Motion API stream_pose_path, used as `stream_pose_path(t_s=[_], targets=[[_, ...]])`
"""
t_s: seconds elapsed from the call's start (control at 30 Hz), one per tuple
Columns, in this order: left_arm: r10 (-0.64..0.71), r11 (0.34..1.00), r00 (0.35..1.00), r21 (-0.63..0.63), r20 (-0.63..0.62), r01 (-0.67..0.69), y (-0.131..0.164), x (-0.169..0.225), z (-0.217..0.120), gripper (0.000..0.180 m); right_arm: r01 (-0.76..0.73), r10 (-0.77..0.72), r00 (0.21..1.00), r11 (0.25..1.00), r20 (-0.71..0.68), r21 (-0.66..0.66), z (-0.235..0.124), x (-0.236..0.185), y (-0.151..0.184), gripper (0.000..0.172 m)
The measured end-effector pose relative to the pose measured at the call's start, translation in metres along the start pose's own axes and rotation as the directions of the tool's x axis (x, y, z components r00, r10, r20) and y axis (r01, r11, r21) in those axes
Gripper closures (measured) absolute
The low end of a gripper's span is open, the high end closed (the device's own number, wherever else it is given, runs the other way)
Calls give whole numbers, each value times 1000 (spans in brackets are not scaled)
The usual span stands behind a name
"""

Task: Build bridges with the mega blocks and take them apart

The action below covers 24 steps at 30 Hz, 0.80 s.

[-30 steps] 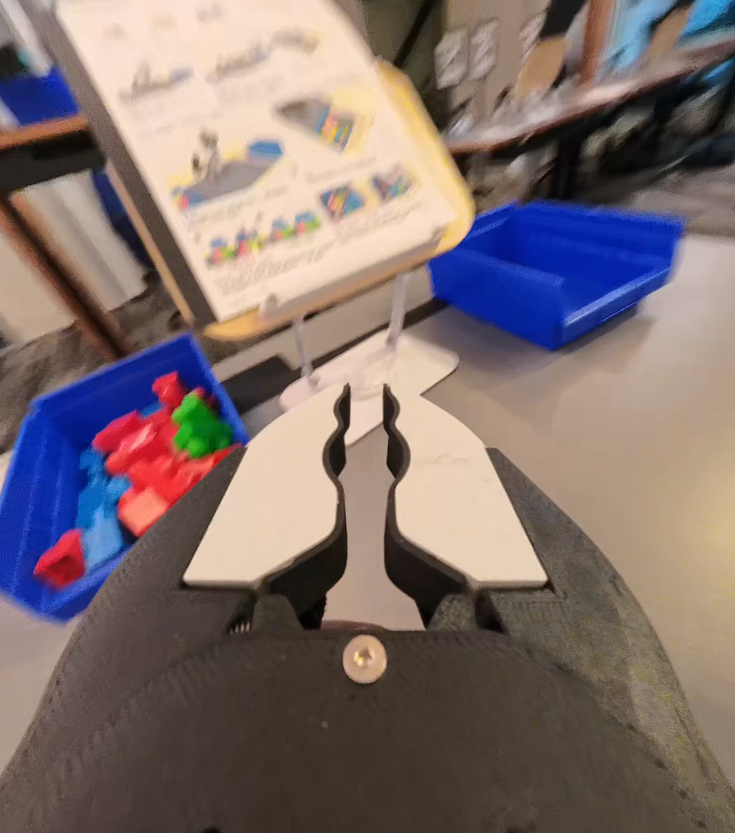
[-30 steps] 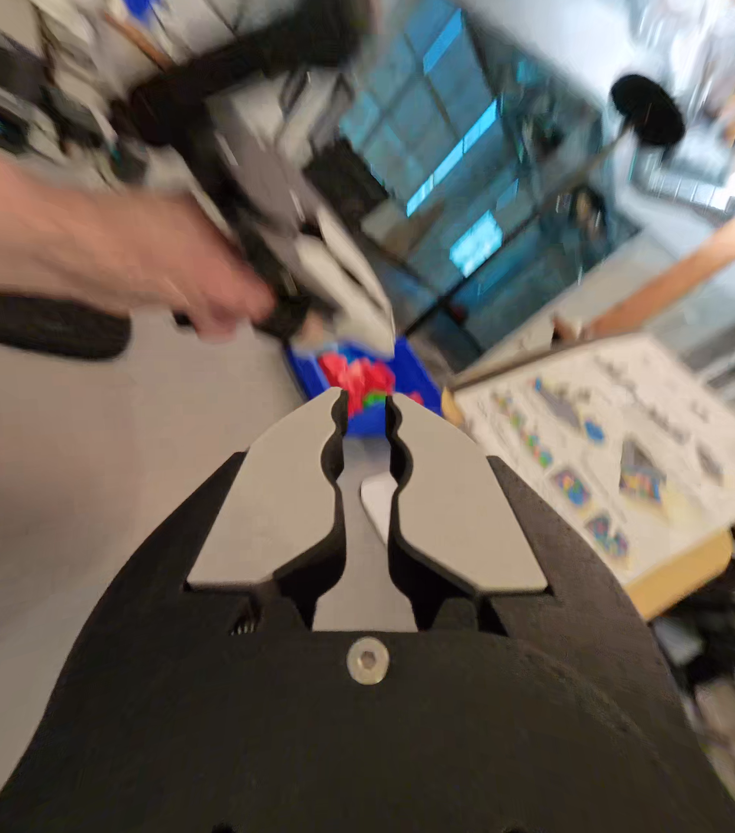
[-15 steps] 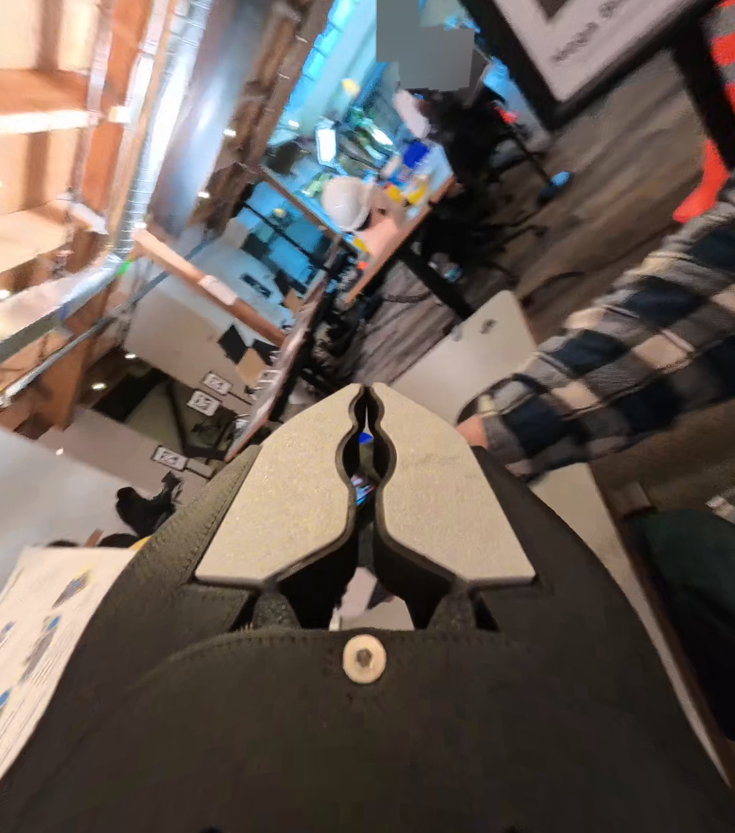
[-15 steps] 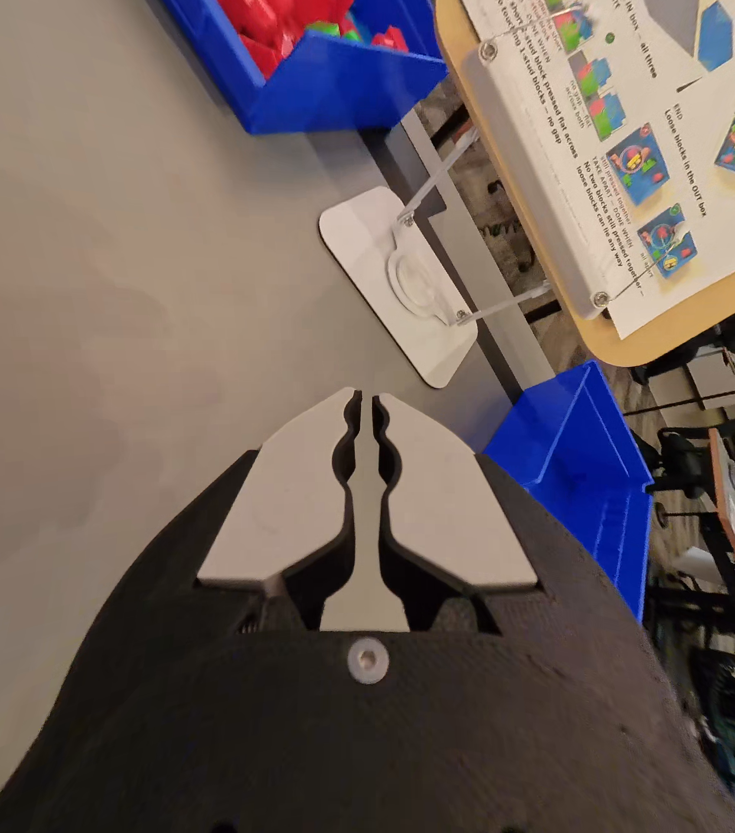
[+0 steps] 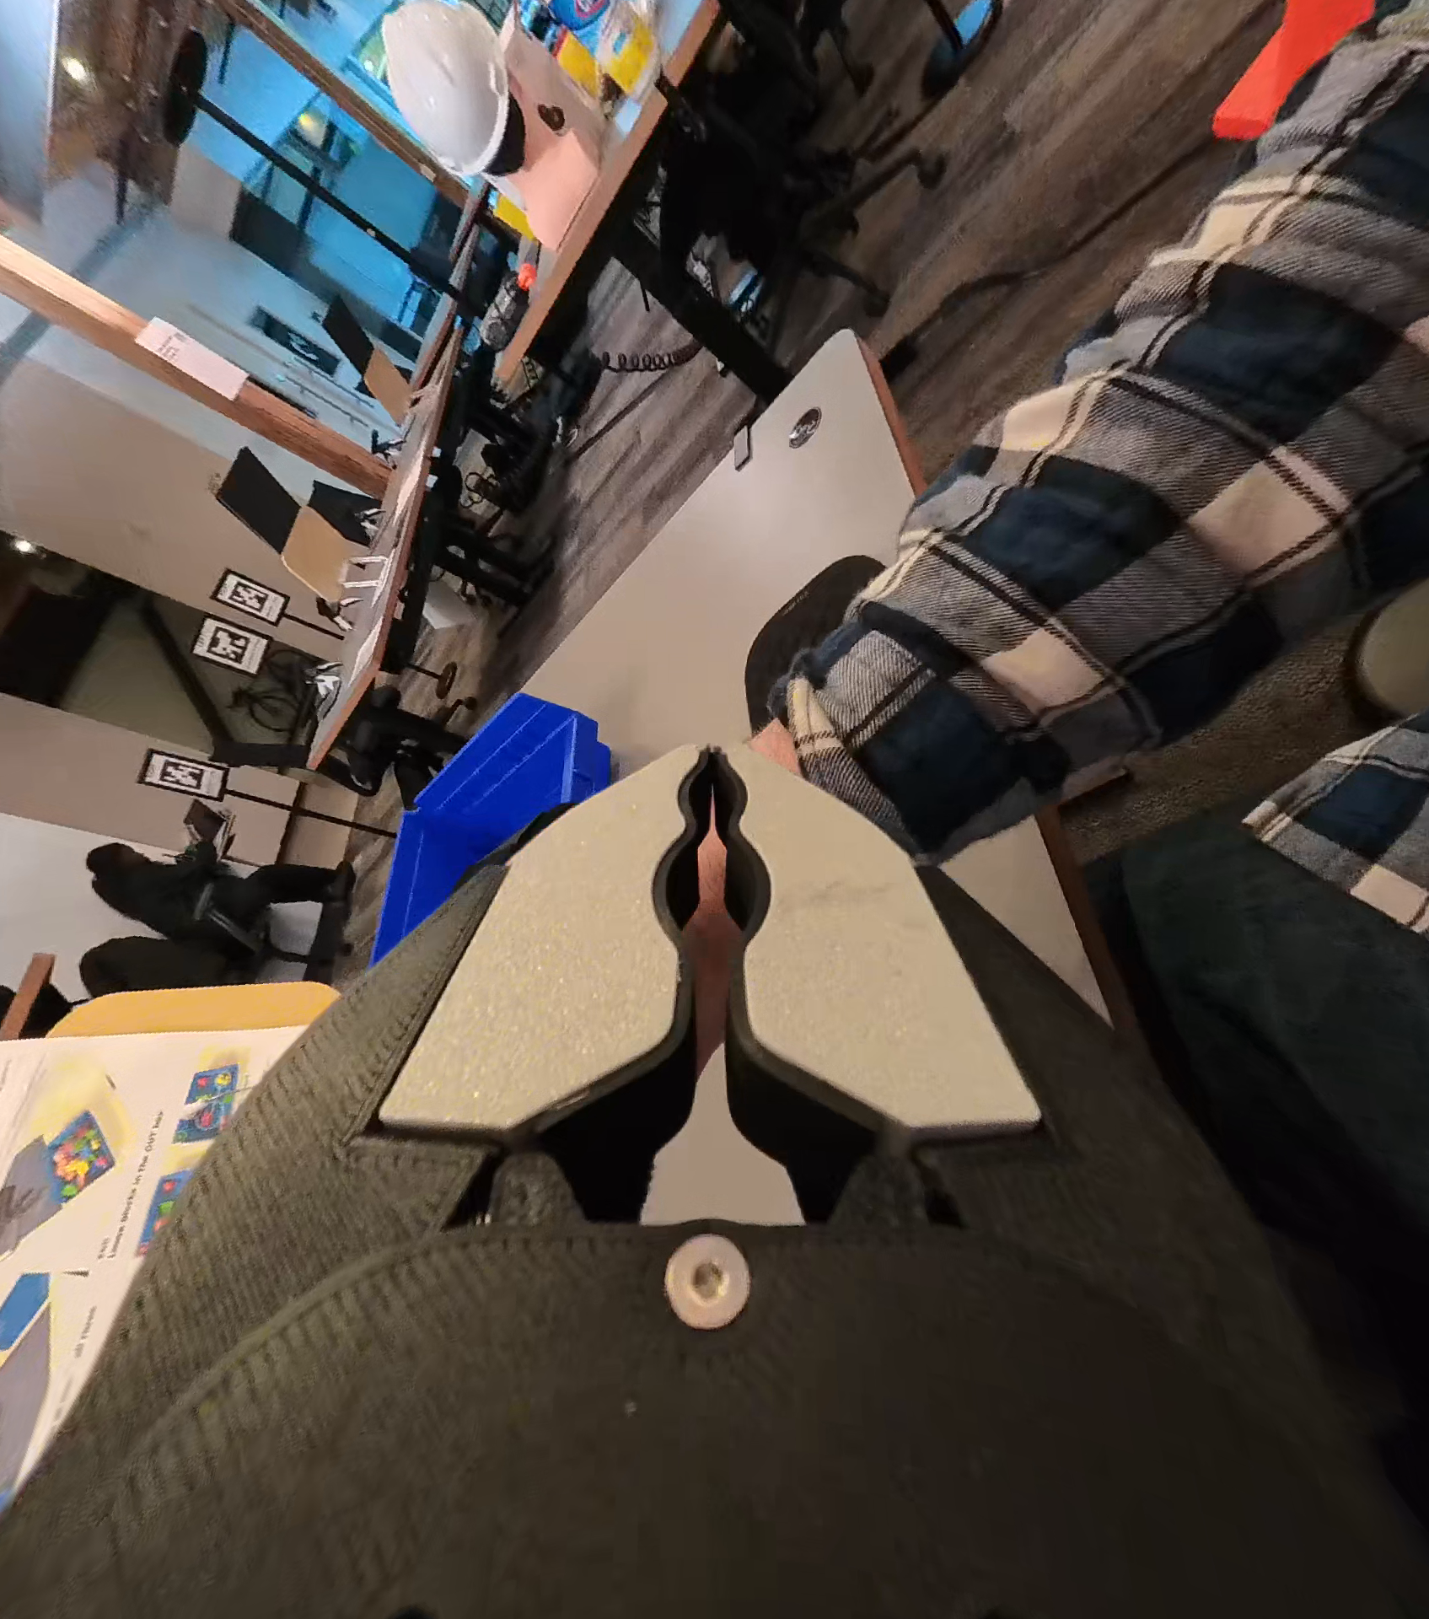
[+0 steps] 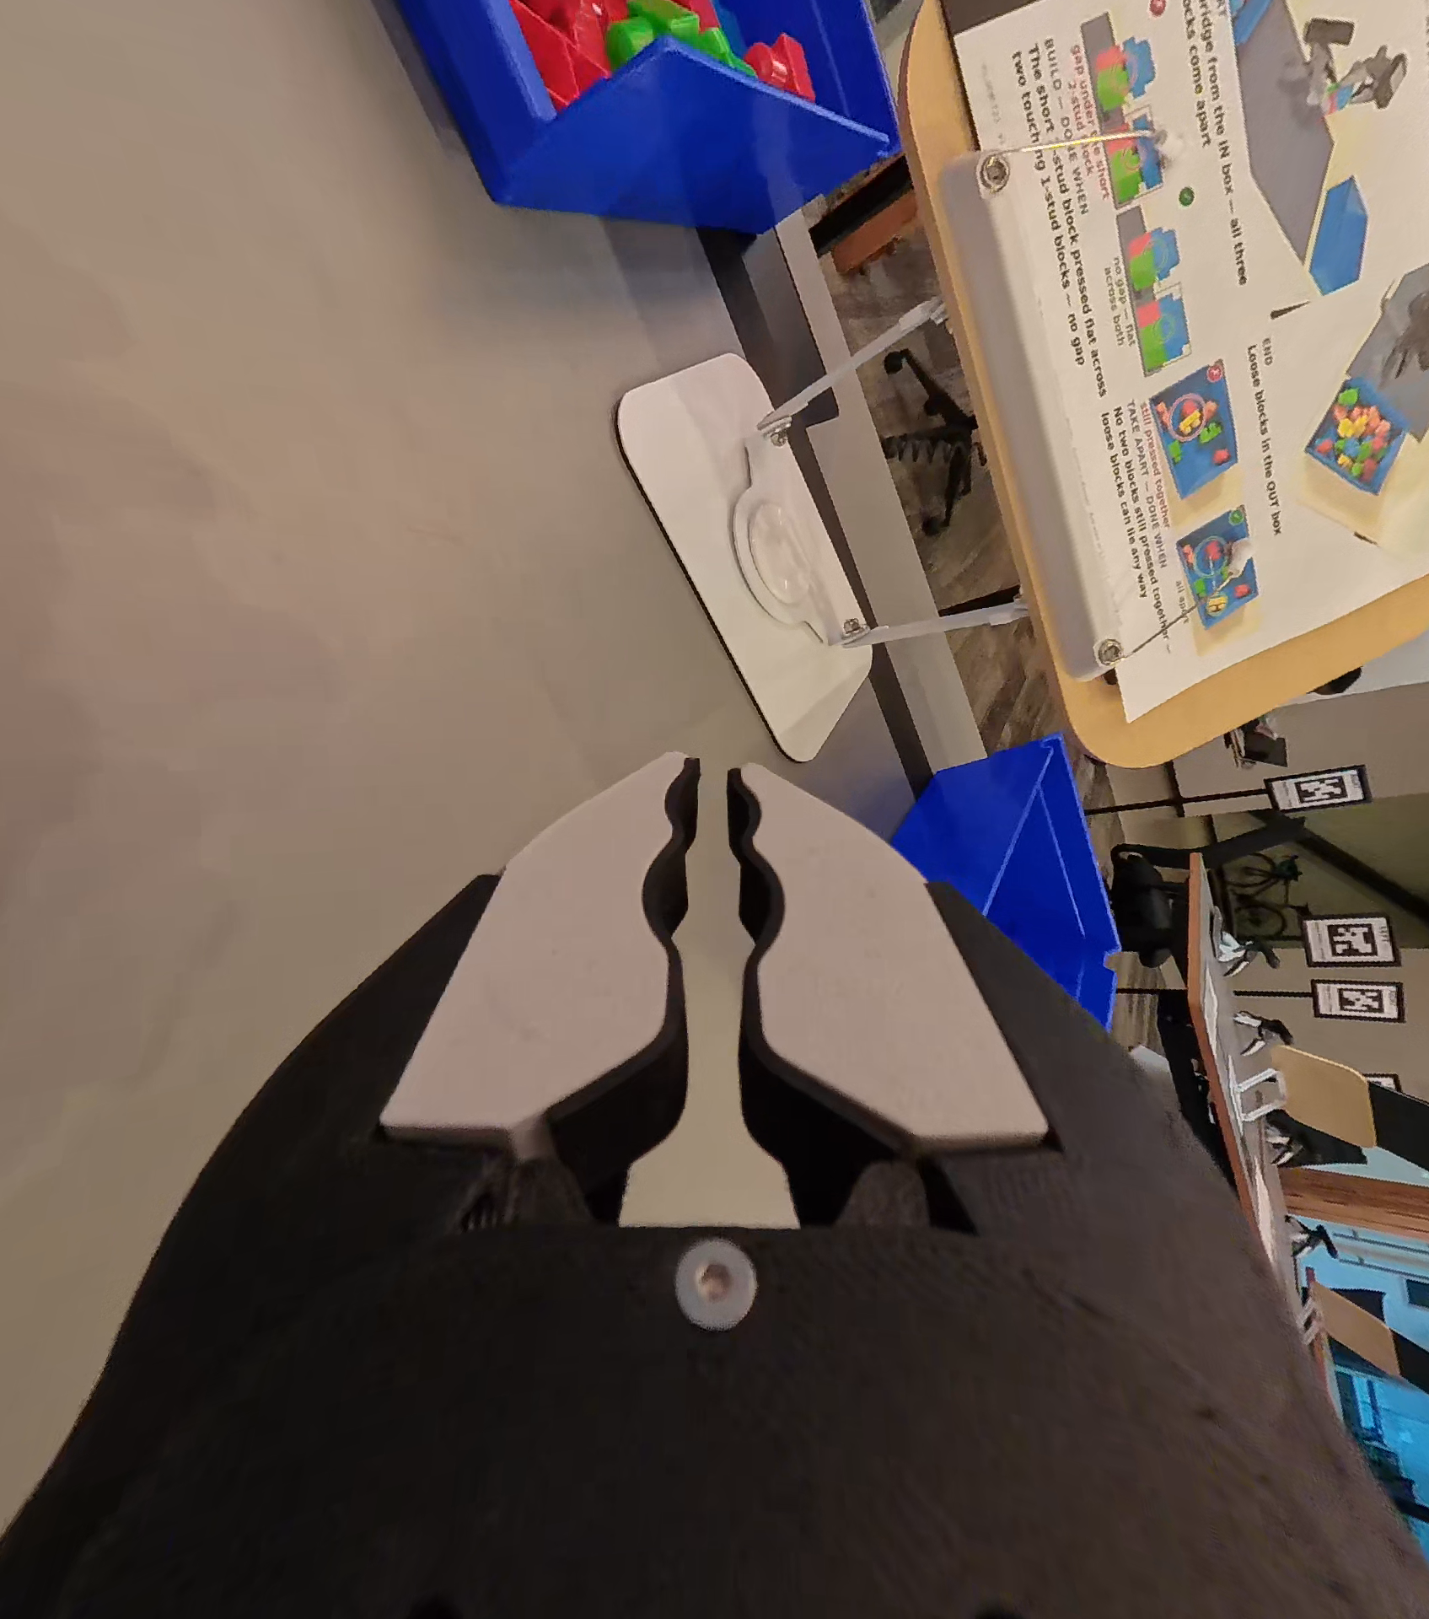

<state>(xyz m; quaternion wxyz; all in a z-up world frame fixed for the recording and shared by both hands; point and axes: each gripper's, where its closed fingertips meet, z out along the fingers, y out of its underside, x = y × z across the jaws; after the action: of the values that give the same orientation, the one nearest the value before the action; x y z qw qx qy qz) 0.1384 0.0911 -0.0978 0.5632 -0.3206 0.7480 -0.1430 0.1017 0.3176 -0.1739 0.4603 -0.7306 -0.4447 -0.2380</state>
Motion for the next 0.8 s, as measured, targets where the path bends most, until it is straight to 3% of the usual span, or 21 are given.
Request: stream_pose_path(t_s=[0.03,0.2,0.3,0.37,0.53,0.63,0.73,0.8], targets=[[4,1000,1000,-7,1,-4,0,0,0,180,-1,1,1000,1000,-1,6,0,0,0,165],[29,994,997,100,76,-37,-21,-16,-22,180,-68,68,998,997,11,24,-2,7,1,161],[-38,986,980,165,195,5,-25,-48,-46,180,-91,91,996,996,7,22,-2,13,5,159],[-80,982,977,182,198,44,-20,-59,-57,180,-100,100,995,995,2,19,-2,16,8,159],[-162,971,914,223,372,81,-7,-105,-95,159,-180,181,983,981,-7,71,-5,28,8,153],[-234,965,856,218,461,146,18,-134,-120,144,-297,304,952,945,-32,140,-9,48,11,141],[-312,948,746,239,588,209,61,-164,-150,133,-403,433,896,887,-103,224,-16,75,19,126],[-394,918,640,251,660,306,99,-181,-165,113,-513,557,824,813,-110,275,-17,91,27,112]])
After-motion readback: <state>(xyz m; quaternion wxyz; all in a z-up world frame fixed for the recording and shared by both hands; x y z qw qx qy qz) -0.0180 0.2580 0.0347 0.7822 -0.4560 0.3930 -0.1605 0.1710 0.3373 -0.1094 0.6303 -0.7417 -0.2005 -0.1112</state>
